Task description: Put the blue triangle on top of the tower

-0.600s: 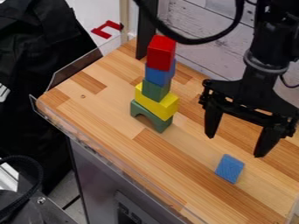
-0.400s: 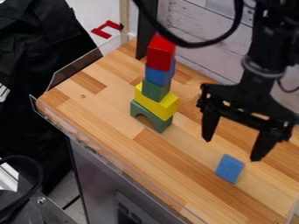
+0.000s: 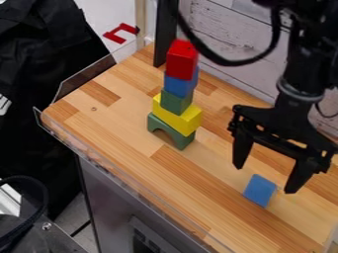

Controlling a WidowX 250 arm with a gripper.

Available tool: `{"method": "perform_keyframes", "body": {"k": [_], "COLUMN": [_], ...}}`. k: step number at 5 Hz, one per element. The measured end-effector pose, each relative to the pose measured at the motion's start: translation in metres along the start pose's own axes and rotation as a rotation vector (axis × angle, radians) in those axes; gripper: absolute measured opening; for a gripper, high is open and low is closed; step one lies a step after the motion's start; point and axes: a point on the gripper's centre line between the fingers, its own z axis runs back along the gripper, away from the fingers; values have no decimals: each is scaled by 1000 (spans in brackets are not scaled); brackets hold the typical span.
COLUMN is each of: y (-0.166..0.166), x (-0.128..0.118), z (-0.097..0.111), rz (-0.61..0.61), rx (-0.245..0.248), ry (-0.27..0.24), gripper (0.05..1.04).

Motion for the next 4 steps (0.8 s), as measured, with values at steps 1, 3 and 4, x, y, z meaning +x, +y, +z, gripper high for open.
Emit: {"method": "perform_keyframes", "body": {"k": [1,3,4], "y": [-4,-5,-6], "x": [3,4,5], "z": [-5,-18,-21], "rz": [-51,-158,-167], "rx": [5,12,-7], "ry": [5,27,30], "gripper": [1001,1001,1001]}}
